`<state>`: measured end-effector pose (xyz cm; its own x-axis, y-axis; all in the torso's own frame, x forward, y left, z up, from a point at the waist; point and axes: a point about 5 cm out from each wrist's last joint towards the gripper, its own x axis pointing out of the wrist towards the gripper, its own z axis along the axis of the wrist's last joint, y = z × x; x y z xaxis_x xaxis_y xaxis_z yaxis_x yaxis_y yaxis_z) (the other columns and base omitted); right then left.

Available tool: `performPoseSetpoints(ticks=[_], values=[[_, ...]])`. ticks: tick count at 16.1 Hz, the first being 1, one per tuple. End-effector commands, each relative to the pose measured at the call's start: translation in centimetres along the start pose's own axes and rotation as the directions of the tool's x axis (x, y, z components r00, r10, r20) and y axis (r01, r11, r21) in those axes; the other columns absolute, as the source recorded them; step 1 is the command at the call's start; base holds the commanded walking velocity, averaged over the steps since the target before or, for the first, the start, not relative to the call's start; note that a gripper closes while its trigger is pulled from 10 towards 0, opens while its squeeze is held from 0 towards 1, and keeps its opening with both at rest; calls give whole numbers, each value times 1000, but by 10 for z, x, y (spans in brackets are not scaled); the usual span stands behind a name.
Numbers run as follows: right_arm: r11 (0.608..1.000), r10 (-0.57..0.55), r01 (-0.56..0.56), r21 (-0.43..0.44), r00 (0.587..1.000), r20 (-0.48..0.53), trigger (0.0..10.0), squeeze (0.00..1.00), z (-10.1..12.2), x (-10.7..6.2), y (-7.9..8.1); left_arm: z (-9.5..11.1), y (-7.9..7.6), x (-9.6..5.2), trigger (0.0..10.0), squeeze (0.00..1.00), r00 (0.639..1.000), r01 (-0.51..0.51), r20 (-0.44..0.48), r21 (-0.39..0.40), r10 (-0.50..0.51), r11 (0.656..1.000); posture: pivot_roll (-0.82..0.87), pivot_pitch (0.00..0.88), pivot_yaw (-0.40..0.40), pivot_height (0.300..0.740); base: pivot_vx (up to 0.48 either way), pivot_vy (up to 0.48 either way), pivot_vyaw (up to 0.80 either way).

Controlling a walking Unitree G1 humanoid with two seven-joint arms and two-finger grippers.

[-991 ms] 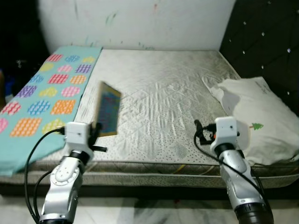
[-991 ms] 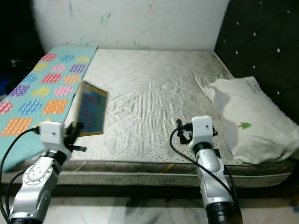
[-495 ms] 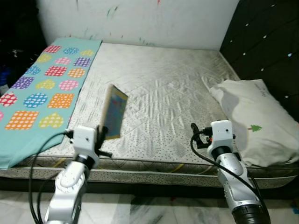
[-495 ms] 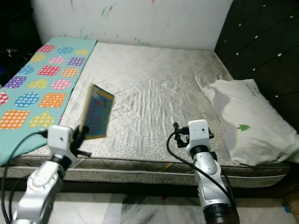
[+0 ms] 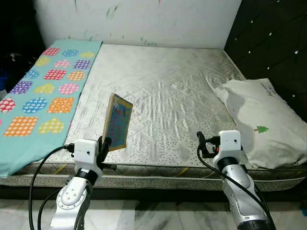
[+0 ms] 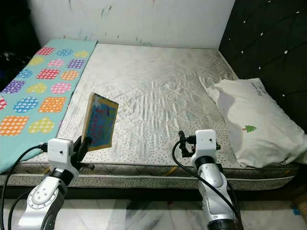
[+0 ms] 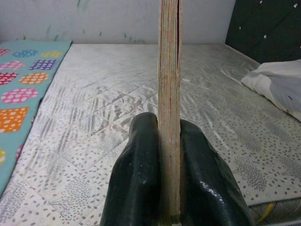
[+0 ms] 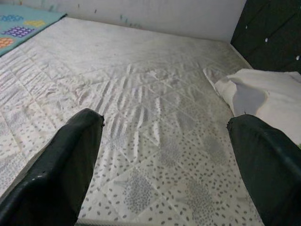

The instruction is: Clean up the room

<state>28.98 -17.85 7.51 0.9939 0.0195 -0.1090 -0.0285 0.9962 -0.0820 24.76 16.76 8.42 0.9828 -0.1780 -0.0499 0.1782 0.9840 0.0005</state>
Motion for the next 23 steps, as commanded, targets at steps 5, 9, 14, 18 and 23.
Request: performPoseSetpoints(ticks=[5, 9, 14, 18, 23], values=[[1000, -3, 2, -1, 999, -49, 10000, 0, -5, -3, -2, 12, -2, 0, 10000, 0, 998, 14, 58, -12, -13, 1000, -81, 0, -27, 740, 0, 0, 0], [1000, -2, 2, 6, 999, -41, 10000, 0, -3, -3, -1, 13, -2, 0, 10000, 0, 998, 14, 60, -18, -13, 1000, -82, 0, -23, 740, 66, 0, 0], [1000, -5, 5, -1, 999, -36, 10000, 0, 0, -1, -1, 13, -1, 2, 10000, 0, 998, 22, 60, -17, -21, 1000, -82, 0, -20, 740, 329, 0, -89], [1000, -6, 6, -2, 1000, -26, 10000, 0, 2, -1, 0, 14, -3, 3, 10000, 0, 997, 39, 60, -12, -38, 999, -84, 0, -17, 740, 367, 0, -261], [1000, -1, 1, -8, 1000, -26, 10000, 0, 3, -1, 0, 14, -3, 4, 10000, 0, 998, 40, 58, -15, -39, 999, -84, 0, -16, 740, 374, 0, 0]])
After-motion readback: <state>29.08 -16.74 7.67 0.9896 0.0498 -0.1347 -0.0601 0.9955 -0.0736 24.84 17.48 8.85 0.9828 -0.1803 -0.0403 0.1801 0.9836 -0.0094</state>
